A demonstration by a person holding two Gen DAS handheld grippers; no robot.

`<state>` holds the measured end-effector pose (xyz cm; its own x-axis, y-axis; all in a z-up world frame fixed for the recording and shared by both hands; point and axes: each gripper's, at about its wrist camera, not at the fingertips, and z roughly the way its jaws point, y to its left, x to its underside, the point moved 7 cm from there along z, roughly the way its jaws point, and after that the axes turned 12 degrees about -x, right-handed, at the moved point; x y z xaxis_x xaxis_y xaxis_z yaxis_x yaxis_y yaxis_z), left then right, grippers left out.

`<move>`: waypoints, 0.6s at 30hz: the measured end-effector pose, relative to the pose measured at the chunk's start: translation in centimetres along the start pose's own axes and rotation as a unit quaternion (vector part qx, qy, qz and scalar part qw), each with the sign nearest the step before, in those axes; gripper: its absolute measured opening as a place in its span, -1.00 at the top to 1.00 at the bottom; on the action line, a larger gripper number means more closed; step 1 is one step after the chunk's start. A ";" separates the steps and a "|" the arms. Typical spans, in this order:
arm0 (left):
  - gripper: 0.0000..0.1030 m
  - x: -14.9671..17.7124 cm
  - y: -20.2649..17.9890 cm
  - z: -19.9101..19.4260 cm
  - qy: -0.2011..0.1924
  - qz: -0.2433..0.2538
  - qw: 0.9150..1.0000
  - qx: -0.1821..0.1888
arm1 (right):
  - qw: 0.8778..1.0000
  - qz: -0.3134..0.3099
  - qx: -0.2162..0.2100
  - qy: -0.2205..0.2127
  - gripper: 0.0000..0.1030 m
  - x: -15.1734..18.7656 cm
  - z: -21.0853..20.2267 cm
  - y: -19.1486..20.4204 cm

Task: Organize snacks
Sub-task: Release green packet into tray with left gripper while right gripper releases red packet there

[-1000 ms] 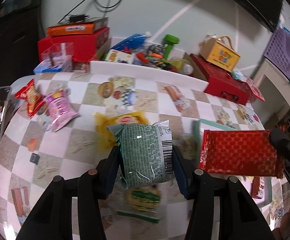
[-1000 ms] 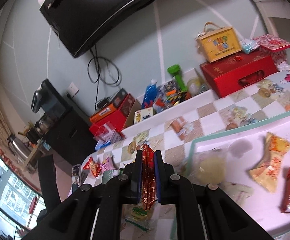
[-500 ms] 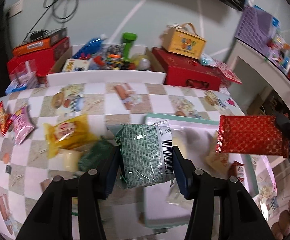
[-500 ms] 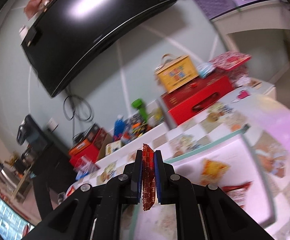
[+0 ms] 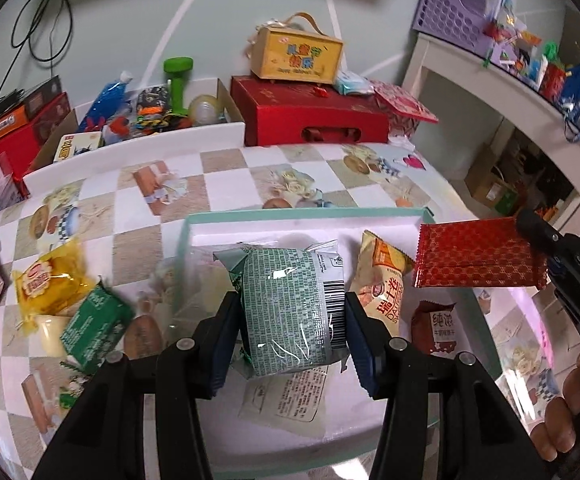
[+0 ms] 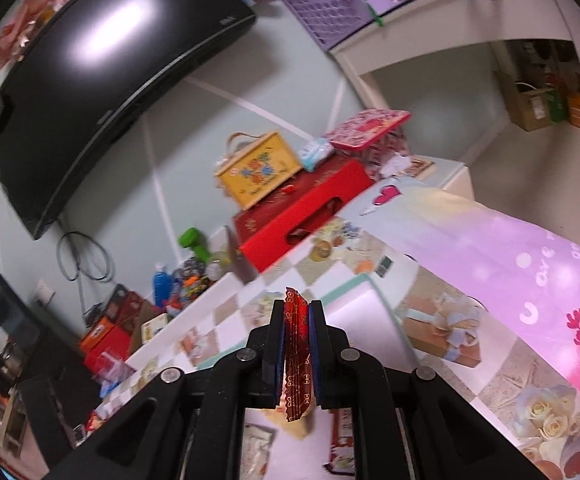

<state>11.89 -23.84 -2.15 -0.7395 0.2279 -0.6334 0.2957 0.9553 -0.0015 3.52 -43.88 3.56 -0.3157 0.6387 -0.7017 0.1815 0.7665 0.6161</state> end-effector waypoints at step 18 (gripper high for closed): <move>-0.13 0.3 -1.5 2.2 0.019 0.021 1.000 -0.009 | 0.992 -0.033 0.067 0.105 0.71 3.9 4.4 -0.9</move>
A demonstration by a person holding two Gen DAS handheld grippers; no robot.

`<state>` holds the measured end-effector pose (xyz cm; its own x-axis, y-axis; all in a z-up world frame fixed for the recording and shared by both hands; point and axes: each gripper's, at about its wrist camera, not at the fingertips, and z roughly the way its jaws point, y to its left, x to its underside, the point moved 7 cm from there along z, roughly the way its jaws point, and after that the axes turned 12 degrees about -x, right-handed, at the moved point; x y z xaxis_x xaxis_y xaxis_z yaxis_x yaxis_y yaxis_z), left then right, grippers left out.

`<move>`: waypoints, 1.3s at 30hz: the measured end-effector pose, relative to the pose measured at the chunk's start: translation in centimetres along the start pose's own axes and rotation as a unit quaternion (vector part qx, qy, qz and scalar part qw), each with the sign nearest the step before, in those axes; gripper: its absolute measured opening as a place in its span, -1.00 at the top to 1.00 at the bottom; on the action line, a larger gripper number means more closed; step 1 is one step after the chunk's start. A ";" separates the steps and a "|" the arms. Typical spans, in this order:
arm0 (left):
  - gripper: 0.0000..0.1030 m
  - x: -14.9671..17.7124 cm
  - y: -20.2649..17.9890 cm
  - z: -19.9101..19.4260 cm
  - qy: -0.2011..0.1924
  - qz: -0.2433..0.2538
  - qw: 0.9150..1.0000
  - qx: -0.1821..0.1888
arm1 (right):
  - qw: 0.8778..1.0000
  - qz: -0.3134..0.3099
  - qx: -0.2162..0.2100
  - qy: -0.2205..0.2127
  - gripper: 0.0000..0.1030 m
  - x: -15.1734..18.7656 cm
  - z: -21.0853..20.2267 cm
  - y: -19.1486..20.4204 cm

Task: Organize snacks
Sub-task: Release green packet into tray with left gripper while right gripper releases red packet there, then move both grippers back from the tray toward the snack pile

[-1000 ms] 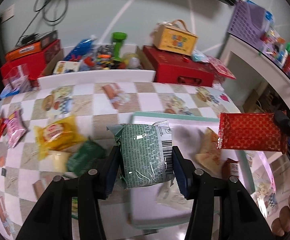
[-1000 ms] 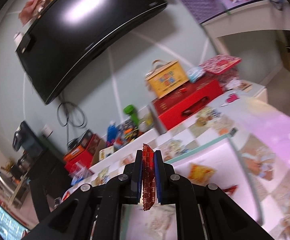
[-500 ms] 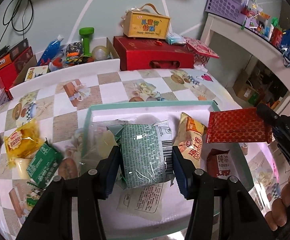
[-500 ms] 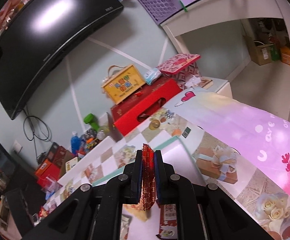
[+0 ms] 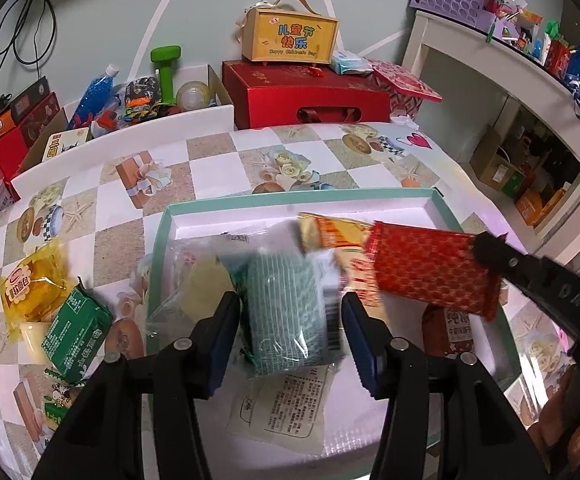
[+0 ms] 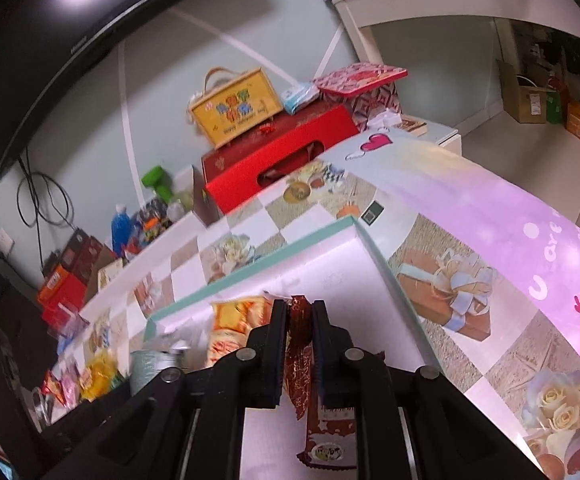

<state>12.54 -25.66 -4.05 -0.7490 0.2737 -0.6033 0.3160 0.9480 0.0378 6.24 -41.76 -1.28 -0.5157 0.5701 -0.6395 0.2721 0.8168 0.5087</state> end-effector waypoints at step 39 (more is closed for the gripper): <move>-0.99 0.3 9.6 -0.7 -0.012 -0.075 0.990 -0.123 | 0.990 -0.101 0.083 0.058 -1.00 2.0 1.7 4.6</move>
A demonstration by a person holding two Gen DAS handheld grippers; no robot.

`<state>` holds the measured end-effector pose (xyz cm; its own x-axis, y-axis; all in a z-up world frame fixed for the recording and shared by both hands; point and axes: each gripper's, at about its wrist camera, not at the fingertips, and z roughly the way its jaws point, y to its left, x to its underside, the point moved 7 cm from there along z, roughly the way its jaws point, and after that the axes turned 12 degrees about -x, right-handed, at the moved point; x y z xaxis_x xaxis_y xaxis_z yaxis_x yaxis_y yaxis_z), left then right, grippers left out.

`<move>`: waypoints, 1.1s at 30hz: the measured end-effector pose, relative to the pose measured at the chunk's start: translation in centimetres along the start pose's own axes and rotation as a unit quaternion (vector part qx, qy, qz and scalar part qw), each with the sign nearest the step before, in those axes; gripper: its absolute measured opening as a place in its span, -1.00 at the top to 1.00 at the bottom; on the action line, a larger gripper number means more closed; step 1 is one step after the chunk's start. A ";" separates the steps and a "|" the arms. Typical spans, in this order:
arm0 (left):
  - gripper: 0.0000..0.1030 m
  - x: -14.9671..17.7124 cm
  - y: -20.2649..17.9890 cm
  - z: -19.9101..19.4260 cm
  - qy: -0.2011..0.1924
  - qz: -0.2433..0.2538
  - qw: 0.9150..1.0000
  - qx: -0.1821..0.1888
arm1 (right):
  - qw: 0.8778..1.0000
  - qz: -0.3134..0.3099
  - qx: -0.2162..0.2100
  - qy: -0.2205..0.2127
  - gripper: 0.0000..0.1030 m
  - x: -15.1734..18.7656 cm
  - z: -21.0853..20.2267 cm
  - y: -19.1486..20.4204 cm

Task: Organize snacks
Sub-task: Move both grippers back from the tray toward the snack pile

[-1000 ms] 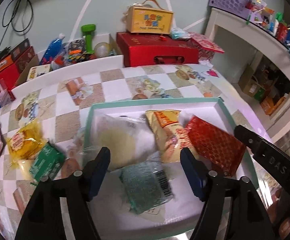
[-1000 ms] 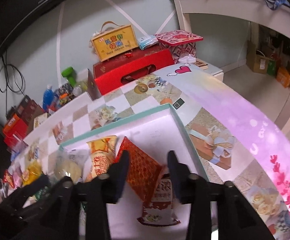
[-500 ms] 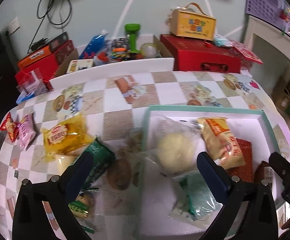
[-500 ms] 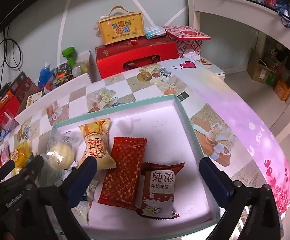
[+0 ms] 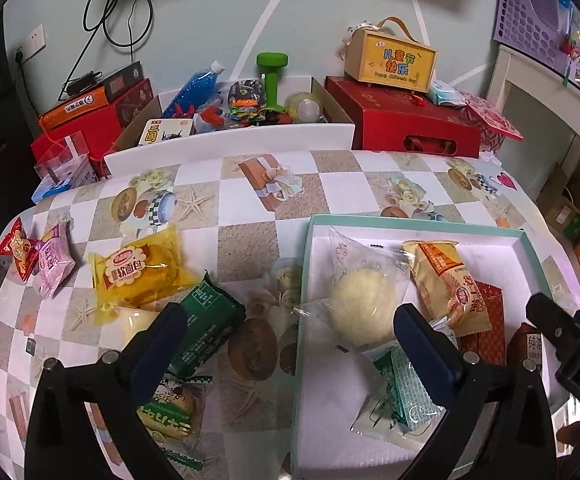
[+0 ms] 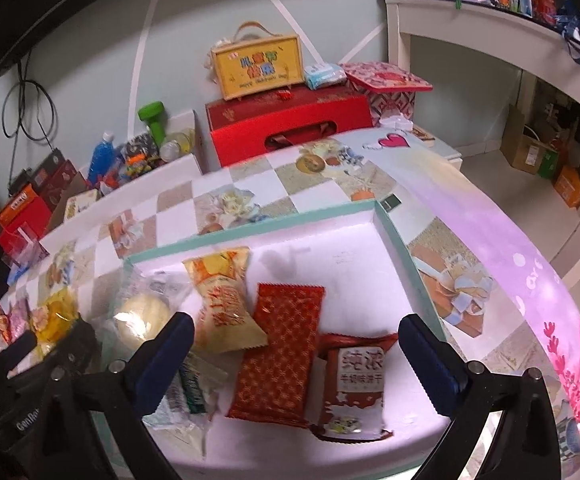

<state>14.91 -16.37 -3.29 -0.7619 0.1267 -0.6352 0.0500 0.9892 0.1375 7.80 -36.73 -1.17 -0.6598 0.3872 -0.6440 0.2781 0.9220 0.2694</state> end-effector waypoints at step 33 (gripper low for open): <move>-0.99 0.6 12.3 1.3 -0.027 -0.091 0.995 -0.001 | 0.996 -0.046 -0.069 -0.028 -1.00 1.4 2.6 11.2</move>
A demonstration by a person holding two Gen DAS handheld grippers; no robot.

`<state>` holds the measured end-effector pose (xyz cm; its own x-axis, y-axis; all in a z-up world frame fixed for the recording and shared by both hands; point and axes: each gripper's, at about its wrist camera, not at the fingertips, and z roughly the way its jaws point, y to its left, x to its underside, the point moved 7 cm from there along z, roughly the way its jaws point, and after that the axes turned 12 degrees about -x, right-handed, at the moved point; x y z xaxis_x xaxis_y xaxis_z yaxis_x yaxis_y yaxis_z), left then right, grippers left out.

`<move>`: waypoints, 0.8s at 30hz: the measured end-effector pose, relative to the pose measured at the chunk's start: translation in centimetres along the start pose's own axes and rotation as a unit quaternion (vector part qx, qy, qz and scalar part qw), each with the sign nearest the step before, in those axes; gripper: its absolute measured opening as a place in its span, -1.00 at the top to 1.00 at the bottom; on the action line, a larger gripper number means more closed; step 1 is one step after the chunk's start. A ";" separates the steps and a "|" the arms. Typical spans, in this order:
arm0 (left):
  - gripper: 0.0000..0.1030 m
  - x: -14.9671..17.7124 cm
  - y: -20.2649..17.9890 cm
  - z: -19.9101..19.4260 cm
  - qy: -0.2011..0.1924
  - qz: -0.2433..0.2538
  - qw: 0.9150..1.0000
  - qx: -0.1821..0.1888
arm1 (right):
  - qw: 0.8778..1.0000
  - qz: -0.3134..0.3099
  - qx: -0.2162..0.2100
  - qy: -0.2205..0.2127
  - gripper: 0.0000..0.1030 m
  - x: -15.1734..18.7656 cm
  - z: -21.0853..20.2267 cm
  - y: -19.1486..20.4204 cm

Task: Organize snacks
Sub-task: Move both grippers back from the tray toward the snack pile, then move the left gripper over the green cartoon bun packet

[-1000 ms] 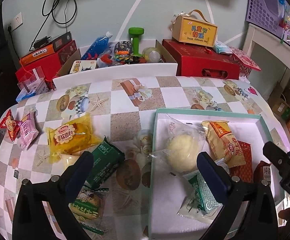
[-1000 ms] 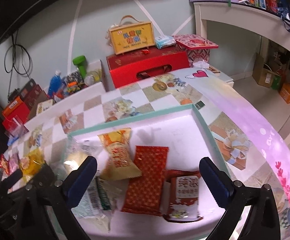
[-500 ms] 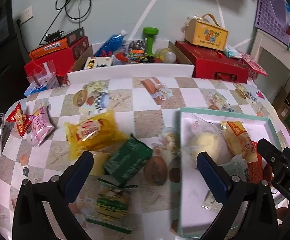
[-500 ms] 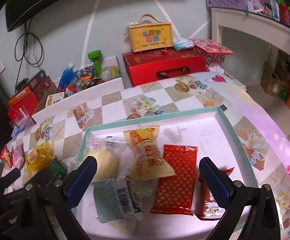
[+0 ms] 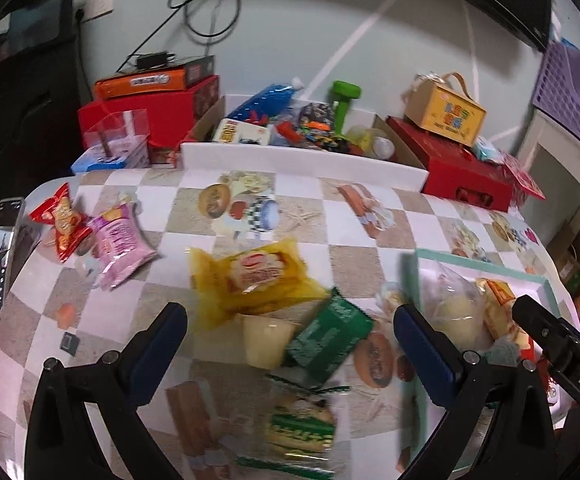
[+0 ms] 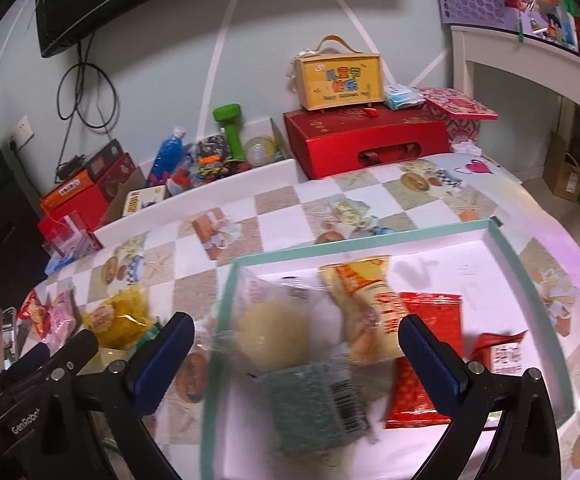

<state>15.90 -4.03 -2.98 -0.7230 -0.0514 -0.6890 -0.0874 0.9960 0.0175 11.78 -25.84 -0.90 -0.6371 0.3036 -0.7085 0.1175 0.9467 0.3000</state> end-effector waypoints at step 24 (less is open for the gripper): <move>-0.99 3.3 11.2 2.8 0.087 -0.078 0.992 -0.038 | 0.987 -0.085 -0.107 0.086 -1.00 4.3 4.2 10.4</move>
<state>14.42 7.15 -7.06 -0.8034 -0.2222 -0.5525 -0.2536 0.9671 -0.0202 13.47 -14.28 -3.50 -0.7553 0.1027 -0.6473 -0.1537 0.9324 0.3273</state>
